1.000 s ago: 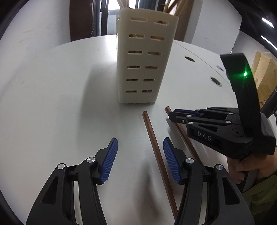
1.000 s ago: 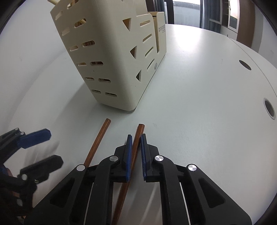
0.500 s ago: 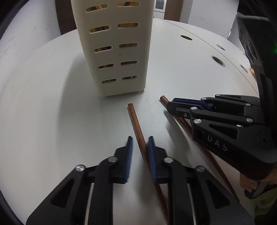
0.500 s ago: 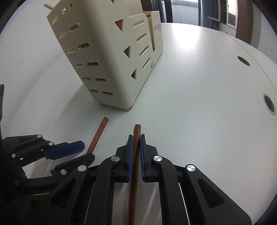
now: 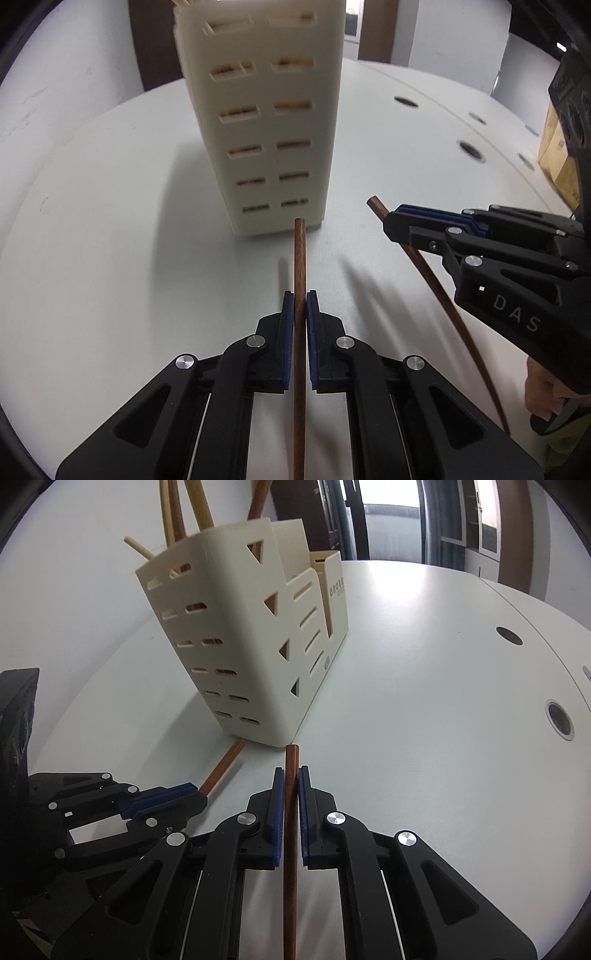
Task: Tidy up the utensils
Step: 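Lift both brown chopsticks up above the holder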
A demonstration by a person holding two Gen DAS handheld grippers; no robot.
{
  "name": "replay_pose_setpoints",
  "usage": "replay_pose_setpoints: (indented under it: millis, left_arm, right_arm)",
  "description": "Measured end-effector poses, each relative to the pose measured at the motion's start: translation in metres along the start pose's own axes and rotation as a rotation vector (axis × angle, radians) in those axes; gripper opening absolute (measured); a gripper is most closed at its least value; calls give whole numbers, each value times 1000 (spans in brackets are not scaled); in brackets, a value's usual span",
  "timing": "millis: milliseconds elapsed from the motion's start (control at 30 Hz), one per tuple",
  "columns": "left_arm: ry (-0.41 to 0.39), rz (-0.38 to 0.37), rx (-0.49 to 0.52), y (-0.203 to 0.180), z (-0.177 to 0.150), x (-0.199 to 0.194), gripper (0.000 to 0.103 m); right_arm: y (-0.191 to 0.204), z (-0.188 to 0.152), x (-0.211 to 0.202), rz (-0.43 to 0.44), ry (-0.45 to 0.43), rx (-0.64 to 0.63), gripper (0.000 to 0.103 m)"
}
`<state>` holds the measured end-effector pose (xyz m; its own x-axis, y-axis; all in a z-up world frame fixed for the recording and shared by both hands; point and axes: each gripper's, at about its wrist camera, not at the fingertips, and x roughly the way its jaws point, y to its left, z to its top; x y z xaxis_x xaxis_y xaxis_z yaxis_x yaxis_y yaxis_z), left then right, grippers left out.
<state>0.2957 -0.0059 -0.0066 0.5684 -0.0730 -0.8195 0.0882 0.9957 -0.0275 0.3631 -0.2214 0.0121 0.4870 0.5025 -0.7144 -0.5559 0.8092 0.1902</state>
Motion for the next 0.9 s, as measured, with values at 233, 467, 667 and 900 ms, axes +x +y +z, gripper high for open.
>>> replay_pose_setpoints:
  millis: [233,467,667,900]
  left_arm:
    - [-150,-13,-53,17,2,-53,6]
    - [-258,-33,-50,11,9,-83,6]
    - [-344,-22,-53,6,17,-107,6]
    - [-487,4,-47,-1,39,-138,6]
  right_arm:
    - [10,7,-33,10,-108,-25,8]
    - [24,10,-63,16,-205,-82,8]
    - [31,17,-92,30,-305,-118,8]
    - [35,36,-119,51,-403,-134,8]
